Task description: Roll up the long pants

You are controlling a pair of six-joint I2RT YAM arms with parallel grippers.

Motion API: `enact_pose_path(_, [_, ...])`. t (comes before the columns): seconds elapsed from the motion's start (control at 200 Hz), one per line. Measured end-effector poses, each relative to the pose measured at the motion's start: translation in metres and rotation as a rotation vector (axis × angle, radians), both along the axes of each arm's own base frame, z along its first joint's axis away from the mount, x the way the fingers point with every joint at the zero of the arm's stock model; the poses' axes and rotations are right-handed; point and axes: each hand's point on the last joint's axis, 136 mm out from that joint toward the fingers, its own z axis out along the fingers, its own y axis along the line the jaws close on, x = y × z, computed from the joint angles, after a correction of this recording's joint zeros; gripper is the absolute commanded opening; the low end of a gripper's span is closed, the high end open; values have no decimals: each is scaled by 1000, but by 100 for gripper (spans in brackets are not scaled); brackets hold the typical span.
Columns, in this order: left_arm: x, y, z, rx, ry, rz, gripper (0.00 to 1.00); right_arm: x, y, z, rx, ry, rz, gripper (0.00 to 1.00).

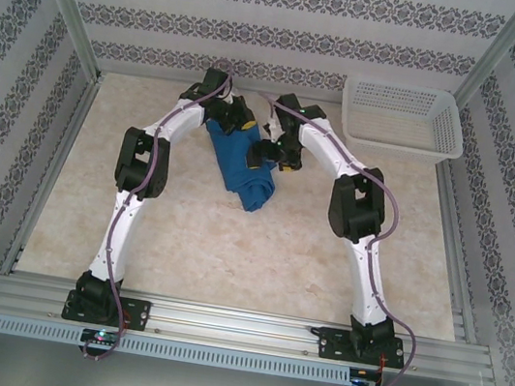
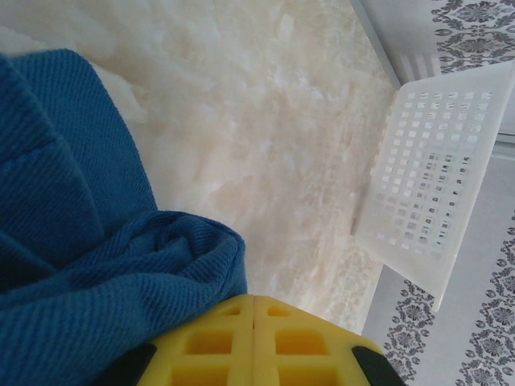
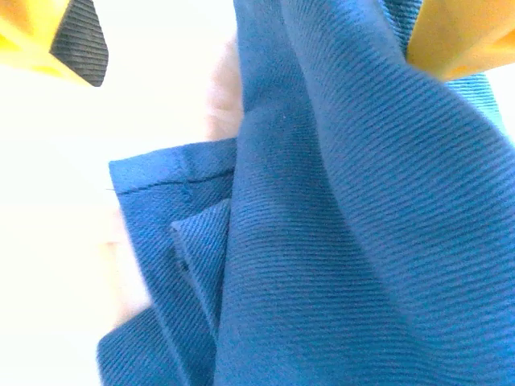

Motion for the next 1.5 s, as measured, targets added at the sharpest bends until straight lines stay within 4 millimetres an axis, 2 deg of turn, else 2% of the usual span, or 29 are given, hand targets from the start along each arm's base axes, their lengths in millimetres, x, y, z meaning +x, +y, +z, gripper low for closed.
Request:
enact_pose_path(0.075, [0,0,0,0,0,0,0,4,9,21,-80,-104,27,98])
enact_pose_path(0.225, [0,0,0,0,0,0,0,6,50,67,-119,-300,87,98])
enact_pose_path(0.345, [0,0,-1,1,1,0,0,5,77,83,-93,-371,132,98])
enact_pose_path(0.46, [-1,0,-1,0,-2,0,0,21,75,69,-126,-390,126,98])
enact_pose_path(0.625, [-3,1,1,1,-13,3,0,48,42,22,-226,-354,93,98])
enact_pose_path(0.709, [-3,2,-2,7,-20,8,0,59,34,17,-225,-361,92,98])
enact_pose_path(0.914, [-11,4,0,20,-42,17,0,61,28,9,-149,-301,103,98])
enact_pose_path(1.304, [-12,3,0,29,-56,22,0,59,28,-19,227,-49,83,96])
enact_pose_path(1.499, [-14,3,1,39,-46,23,0,56,30,-22,349,29,77,92])
